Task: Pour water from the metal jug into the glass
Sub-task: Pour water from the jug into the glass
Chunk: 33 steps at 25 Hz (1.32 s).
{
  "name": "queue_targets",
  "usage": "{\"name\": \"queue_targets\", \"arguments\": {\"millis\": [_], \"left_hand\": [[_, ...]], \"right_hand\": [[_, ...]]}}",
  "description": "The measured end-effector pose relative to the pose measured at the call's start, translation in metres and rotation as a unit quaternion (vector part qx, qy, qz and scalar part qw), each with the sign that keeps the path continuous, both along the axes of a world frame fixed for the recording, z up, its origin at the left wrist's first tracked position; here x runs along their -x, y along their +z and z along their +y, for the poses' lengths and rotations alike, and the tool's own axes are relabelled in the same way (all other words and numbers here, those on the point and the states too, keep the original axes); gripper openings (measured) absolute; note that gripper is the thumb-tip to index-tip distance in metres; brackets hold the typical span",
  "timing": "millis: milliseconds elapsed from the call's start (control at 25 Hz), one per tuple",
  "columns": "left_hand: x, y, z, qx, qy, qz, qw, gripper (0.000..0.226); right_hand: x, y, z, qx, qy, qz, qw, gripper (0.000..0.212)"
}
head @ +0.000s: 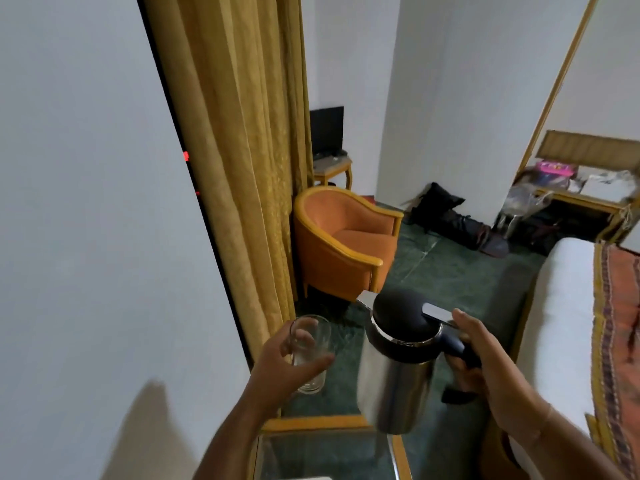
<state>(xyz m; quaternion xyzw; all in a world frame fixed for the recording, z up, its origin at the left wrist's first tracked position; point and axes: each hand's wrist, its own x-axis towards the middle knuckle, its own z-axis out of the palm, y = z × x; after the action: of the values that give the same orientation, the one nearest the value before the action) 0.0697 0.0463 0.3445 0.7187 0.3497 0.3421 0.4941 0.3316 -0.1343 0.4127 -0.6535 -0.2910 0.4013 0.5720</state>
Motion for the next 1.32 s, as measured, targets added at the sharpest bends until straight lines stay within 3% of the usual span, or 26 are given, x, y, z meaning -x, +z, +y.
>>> {"name": "queue_targets", "arguments": {"millis": [320, 560, 800, 1040, 1320], "left_hand": [[-0.002, 0.103, 0.021, -0.022, -0.008, -0.063, 0.998, 0.062], [-0.011, 0.157, 0.028, -0.054, -0.042, -0.084, 0.994, 0.056], [-0.022, 0.178, 0.022, -0.052, -0.064, -0.091, 0.992, 0.055], [-0.018, 0.194, 0.019, -0.056, -0.085, -0.085, 0.991, 0.04], [-0.013, 0.185, 0.016, -0.047, -0.117, -0.075, 0.989, 0.056]], "right_hand": [[-0.013, 0.112, 0.009, -0.036, -0.029, -0.039, 0.998, 0.067], [-0.032, 0.192, 0.015, -0.039, 0.024, -0.091, 0.995, 0.069], [-0.041, 0.273, 0.031, 0.012, 0.091, -0.177, 0.98, 0.066], [-0.038, 0.301, 0.042, 0.043, 0.127, -0.218, 0.967, 0.064], [-0.037, 0.325, 0.05, 0.099, 0.193, -0.26, 0.941, 0.062]]}}
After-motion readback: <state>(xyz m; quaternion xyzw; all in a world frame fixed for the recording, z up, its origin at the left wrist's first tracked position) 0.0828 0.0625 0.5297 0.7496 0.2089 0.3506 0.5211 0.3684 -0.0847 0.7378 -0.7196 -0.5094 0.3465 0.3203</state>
